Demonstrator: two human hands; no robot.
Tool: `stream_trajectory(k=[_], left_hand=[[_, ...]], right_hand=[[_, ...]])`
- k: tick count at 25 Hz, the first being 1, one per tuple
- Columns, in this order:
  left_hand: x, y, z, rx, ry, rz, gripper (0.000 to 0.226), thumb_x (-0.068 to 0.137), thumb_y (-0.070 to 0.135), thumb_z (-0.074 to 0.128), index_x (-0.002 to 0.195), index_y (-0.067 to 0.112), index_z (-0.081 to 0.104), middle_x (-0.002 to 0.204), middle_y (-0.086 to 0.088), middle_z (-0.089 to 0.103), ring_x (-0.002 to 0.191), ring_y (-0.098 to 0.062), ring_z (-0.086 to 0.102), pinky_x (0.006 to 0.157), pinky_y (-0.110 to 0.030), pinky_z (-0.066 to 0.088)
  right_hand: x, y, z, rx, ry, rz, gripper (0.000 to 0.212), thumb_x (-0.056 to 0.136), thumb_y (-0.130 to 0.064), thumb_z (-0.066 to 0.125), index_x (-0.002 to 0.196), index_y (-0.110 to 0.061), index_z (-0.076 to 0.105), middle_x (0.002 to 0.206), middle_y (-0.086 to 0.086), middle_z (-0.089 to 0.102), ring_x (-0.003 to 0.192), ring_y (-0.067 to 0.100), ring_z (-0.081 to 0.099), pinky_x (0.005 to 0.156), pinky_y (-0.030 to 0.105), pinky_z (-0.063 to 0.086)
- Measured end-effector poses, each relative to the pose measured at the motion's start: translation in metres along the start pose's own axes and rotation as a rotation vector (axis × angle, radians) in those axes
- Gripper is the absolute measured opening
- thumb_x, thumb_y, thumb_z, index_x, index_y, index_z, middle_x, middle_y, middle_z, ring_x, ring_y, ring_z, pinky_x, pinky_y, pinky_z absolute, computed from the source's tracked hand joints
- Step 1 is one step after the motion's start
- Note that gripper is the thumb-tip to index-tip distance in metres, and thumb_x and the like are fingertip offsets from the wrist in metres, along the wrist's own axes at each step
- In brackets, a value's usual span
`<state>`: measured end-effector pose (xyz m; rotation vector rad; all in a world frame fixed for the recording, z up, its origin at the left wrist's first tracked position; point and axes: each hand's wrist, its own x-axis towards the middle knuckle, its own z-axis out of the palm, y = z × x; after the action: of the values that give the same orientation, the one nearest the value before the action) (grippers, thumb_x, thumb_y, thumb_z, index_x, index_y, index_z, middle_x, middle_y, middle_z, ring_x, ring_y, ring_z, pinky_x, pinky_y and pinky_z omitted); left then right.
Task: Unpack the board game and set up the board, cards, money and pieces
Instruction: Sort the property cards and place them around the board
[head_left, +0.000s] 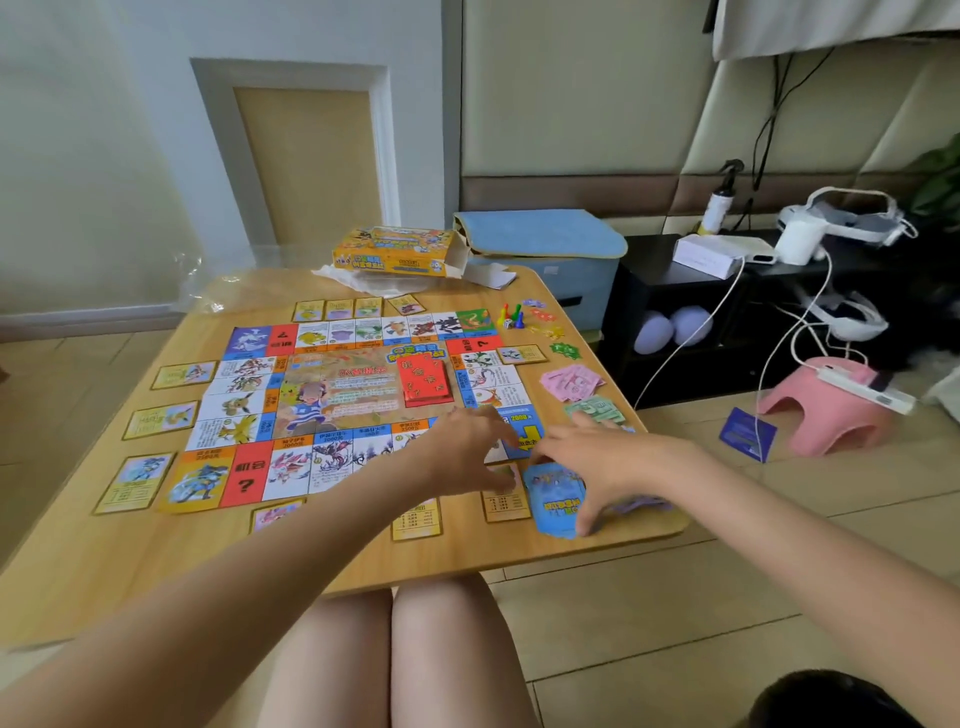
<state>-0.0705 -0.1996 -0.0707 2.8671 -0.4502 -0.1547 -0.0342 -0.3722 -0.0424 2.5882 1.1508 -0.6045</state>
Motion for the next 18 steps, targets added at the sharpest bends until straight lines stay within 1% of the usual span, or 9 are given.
stream_trajectory(k=[3,6,8,11,13,14,15,16,18], left_hand=[[0.003,-0.007,-0.002,0.004,-0.003,-0.069,0.051,0.088,0.038,0.06,0.132,0.016,0.049,0.139,-0.004,0.043,0.124,-0.022,0.044,0.102,-0.032,0.036],[0.003,-0.011,-0.002,-0.025,0.019,-0.099,0.045,0.09,0.034,0.057,0.131,0.016,0.051,0.14,-0.005,0.043,0.126,-0.022,0.042,0.103,-0.032,0.036],[0.002,-0.01,-0.002,-0.035,0.04,-0.096,0.042,0.091,0.032,0.056,0.13,0.015,0.052,0.139,-0.005,0.043,0.126,-0.022,0.043,0.101,-0.032,0.037],[0.001,-0.007,-0.005,-0.068,0.101,-0.076,0.035,0.093,0.027,0.054,0.126,0.015,0.055,0.137,-0.004,0.046,0.124,-0.019,0.044,0.099,-0.028,0.037],[0.0,-0.006,-0.01,-0.165,0.157,-0.071,0.031,0.094,0.023,0.052,0.123,0.014,0.057,0.134,-0.003,0.05,0.122,-0.017,0.047,0.097,-0.025,0.036],[0.0,-0.005,-0.013,-0.297,0.19,-0.098,0.029,0.095,0.022,0.051,0.122,0.013,0.058,0.133,-0.003,0.052,0.12,-0.016,0.049,0.096,-0.024,0.037],[0.0,-0.004,-0.016,-0.514,0.214,-0.15,0.028,0.096,0.023,0.05,0.12,0.012,0.059,0.131,-0.002,0.054,0.117,-0.015,0.052,0.095,-0.023,0.038],[0.0,-0.002,-0.02,-0.819,0.204,-0.213,0.028,0.097,0.026,0.048,0.117,0.011,0.059,0.128,-0.003,0.057,0.113,-0.015,0.054,0.096,-0.024,0.041],[0.001,0.0,-0.031,-1.456,0.085,-0.316,0.038,0.097,0.038,0.041,0.11,0.008,0.06,0.116,-0.008,0.062,0.105,-0.02,0.058,0.096,-0.031,0.045]], right_hand=[[0.005,-0.002,-0.006,-0.032,-0.045,-0.011,0.081,0.069,-0.038,0.079,0.132,-0.013,0.036,0.13,0.0,0.039,0.122,0.02,0.029,0.098,0.034,0.035],[0.013,-0.001,-0.011,-0.058,-0.124,0.007,0.076,0.068,-0.042,0.079,0.124,-0.011,0.04,0.126,0.003,0.04,0.116,0.019,0.031,0.091,0.032,0.038],[0.019,0.001,-0.013,-0.103,-0.176,0.02,0.065,0.069,-0.047,0.077,0.112,-0.012,0.045,0.122,0.006,0.041,0.111,0.019,0.031,0.091,0.033,0.042],[0.022,0.0,-0.013,-0.117,-0.212,0.007,0.049,0.07,-0.049,0.076,0.086,-0.017,0.041,0.113,0.005,0.043,0.102,0.017,0.032,0.086,0.032,0.043],[0.019,0.002,-0.02,-0.06,-0.216,-0.006,0.046,0.071,-0.047,0.075,0.083,-0.019,0.041,0.108,0.002,0.044,0.102,0.017,0.038,0.08,0.029,0.04],[0.015,0.005,-0.029,0.008,-0.19,-0.009,0.045,0.071,-0.044,0.076,0.09,-0.018,0.044,0.107,0.0,0.046,0.103,0.018,0.042,0.079,0.028,0.039],[0.01,0.008,-0.04,0.096,-0.13,-0.007,0.047,0.071,-0.042,0.077,0.097,-0.018,0.046,0.103,-0.003,0.047,0.103,0.018,0.046,0.078,0.026,0.04],[0.007,0.012,-0.054,0.191,-0.038,-0.003,0.05,0.071,-0.04,0.078,0.102,-0.017,0.046,0.1,-0.006,0.047,0.101,0.017,0.047,0.078,0.025,0.039],[0.007,0.014,-0.077,0.347,0.147,-0.01,0.054,0.073,-0.039,0.077,0.11,-0.015,0.045,0.101,-0.009,0.044,0.097,0.012,0.045,0.077,0.023,0.036]])
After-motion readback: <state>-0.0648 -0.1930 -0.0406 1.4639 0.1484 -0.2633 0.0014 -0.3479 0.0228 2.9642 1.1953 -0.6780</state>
